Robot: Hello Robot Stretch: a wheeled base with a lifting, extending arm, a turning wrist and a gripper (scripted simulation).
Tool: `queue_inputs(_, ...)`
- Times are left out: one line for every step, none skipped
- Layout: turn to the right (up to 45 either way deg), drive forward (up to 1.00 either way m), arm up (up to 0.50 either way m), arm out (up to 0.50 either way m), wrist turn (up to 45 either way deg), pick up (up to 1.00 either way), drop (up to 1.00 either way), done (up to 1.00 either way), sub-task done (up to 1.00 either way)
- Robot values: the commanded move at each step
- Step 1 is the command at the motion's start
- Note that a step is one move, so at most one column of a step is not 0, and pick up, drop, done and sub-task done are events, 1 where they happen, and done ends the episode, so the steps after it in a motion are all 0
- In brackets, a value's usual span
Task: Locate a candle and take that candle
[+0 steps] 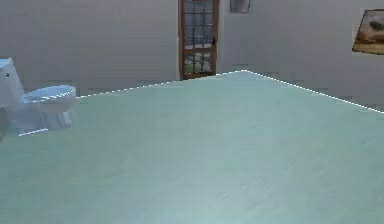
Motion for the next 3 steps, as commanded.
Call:
queue_inputs(45.0,0.0,0.0,0.0,0.0,0.0,0.0,0.0,0.0)
queue_inputs(15.0,0.0,0.0,0.0,0.0,0.0,0.0,0.0,0.0)
queue_inputs(0.0,1.0,0.0,0.0,0.0,0.0,0.0,0.0,0.0)
